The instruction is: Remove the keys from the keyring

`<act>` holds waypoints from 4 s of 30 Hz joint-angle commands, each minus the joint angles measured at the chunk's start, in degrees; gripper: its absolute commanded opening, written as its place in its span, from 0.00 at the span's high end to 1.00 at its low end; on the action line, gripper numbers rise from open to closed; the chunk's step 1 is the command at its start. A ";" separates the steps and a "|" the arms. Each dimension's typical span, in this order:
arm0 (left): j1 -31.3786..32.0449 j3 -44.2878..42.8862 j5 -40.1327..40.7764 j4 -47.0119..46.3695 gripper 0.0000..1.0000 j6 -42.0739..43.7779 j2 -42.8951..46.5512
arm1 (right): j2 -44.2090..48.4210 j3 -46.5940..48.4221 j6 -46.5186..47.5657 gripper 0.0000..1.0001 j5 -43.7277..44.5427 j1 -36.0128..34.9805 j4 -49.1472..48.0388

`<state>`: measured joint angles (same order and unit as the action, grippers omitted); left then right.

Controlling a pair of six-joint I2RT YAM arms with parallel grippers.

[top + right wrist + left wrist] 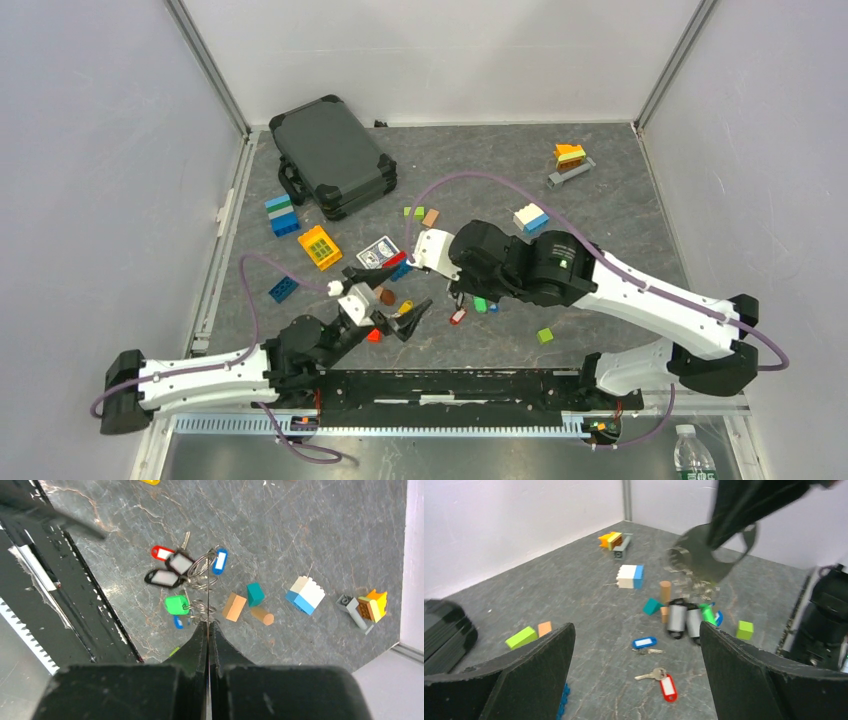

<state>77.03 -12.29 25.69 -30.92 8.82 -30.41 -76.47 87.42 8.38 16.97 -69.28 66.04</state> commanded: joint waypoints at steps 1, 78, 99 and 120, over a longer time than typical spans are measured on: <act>-11.41 2.43 -8.84 -8.99 0.00 -14.23 -0.98 | 3.52 0.32 2.49 1.00 -3.45 -0.16 -3.29; -26.67 -4.59 -77.02 -36.83 0.59 -29.61 -33.04 | 11.47 -7.83 12.54 1.00 -26.57 -1.21 -8.25; -26.67 -7.22 -77.82 -27.07 0.97 -28.72 -29.52 | 12.07 -8.97 12.01 1.00 -23.54 -1.44 -7.69; -26.67 -15.65 -76.87 6.41 0.98 -20.41 -15.99 | 12.61 -9.63 12.01 1.00 -15.79 -1.48 -7.61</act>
<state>49.98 -24.08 -47.44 -27.68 -13.80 -48.03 -64.55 78.17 20.38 -6.70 -71.16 59.33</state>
